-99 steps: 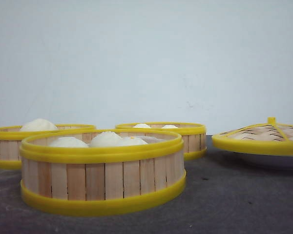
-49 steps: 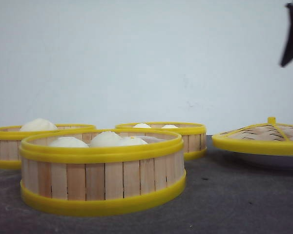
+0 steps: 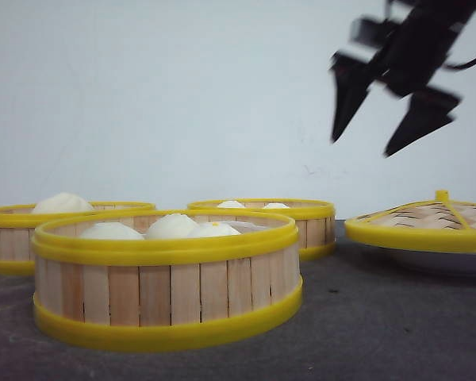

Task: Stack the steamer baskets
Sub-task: 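Move the right gripper to the rim of the farther bun basket and grasp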

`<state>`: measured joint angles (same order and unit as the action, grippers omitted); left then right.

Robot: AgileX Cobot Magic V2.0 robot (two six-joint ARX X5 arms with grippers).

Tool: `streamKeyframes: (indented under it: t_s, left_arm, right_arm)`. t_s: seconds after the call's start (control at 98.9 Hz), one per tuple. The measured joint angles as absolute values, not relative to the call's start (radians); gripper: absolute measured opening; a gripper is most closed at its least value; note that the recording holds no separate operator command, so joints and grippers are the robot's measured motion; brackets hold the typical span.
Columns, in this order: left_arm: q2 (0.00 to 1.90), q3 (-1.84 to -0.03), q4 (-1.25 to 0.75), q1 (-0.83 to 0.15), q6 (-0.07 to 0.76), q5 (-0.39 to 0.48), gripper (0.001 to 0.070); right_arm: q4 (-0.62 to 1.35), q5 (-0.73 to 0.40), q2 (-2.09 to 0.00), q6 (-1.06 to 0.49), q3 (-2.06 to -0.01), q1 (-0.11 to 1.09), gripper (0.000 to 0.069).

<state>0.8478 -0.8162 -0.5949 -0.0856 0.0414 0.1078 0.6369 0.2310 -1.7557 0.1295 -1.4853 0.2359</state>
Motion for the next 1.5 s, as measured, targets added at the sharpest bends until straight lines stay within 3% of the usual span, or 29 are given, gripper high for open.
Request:
streamKeyframes:
  t_s: [0.354, 0.718, 0.92, 1.365, 1.496]
  left_arm:
    - [0.848, -0.816, -0.595, -0.086, 0.041, 0.107, 0.0469]
    - [0.847, -0.816, -0.595, -0.086, 0.041, 0.107, 0.0469]
    - [0.848, -0.816, -0.595, -0.086, 0.038, 0.106, 0.0469]
    - [0.847, -0.816, -0.602, -0.086, 0.011, 0.101, 0.0469]
    - [0.847, -0.816, -0.602, -0.086, 0.011, 0.101, 0.0469]
  right_arm:
    - [0.675, 0.141, -2.068, 0.084, -1.802, 0.259, 0.0548]
    - [0.661, 0.126, -2.177, 0.075, -1.826, 0.263, 0.0534]
    - [0.640, 0.121, -2.180, 0.074, -1.827, 0.263, 0.0304]
    - [0.596, 0.127, -2.218, 0.091, -1.831, 0.275, 0.0044]
    - [0.587, 0.118, -2.219, 0.094, -1.831, 0.280, 0.0023]
